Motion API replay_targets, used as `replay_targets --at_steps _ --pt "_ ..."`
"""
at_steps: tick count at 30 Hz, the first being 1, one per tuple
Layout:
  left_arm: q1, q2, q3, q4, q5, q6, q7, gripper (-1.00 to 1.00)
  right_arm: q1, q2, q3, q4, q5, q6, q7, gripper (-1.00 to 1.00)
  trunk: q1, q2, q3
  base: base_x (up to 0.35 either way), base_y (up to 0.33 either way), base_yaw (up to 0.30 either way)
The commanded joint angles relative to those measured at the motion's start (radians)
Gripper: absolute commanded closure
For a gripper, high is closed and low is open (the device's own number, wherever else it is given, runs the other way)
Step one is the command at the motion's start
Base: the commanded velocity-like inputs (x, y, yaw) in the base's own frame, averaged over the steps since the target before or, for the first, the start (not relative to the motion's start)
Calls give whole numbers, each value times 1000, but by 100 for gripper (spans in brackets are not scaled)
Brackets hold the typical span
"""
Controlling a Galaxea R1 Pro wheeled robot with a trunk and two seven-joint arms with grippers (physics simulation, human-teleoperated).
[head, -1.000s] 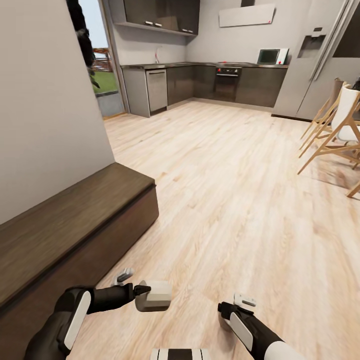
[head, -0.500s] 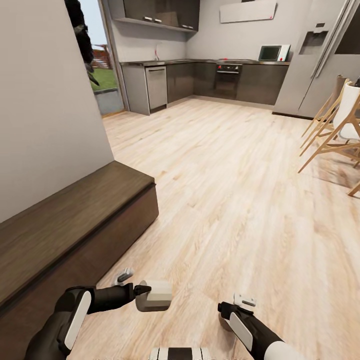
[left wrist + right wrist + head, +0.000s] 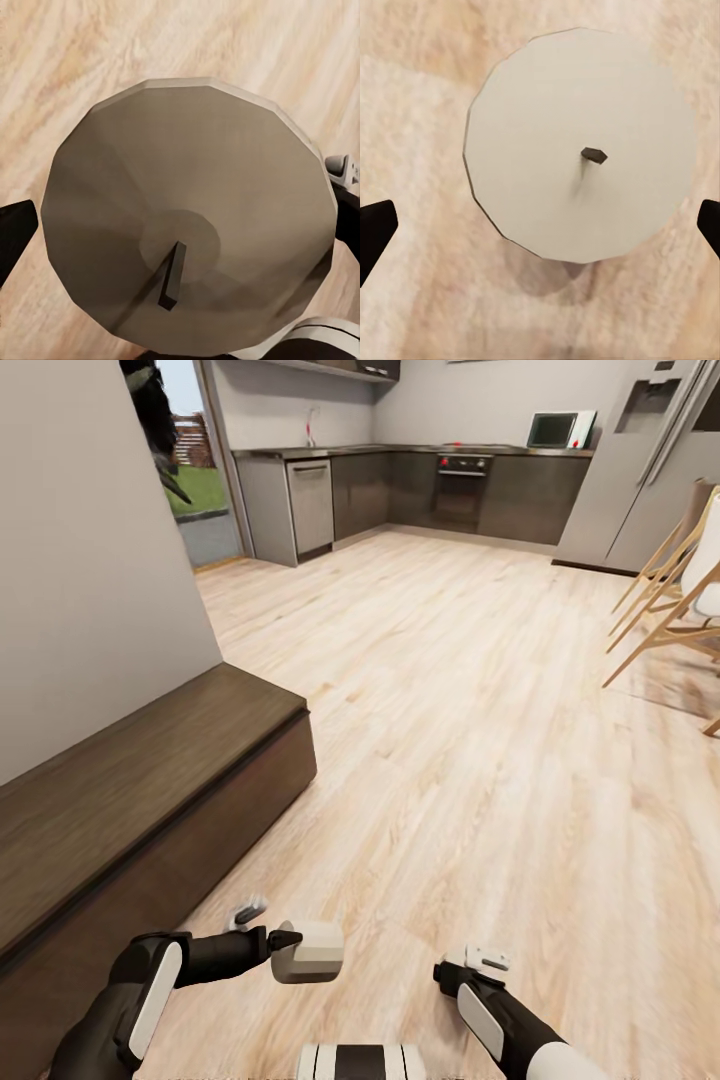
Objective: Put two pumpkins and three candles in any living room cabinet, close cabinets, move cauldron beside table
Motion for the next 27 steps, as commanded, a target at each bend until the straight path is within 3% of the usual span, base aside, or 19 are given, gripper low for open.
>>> replay_targets --at_steps 1,10,16,20,27 --pt "0 0 0 0 2 1 0 100 0 0 0 0 0 0 0 -100 0 0 -4 0 0 0" --pt "0 0 0 0 2 1 0 100 0 -2 0 0 0 -1 0 -100 3 -1 -23 0 0 0" --pt "0 0 0 0 2 1 0 100 0 -7 -9 3 -4 -1 -1 -100 3 -1 -23 0 0 0" --pt "0 0 0 0 2 1 0 100 -1 -9 -12 8 -9 -1 -1 -100 4 -2 -39 0 0 0" --pt "0 0 0 0 2 1 0 100 -1 -10 -12 11 -12 -1 -1 -100 4 -2 -39 0 0 0"
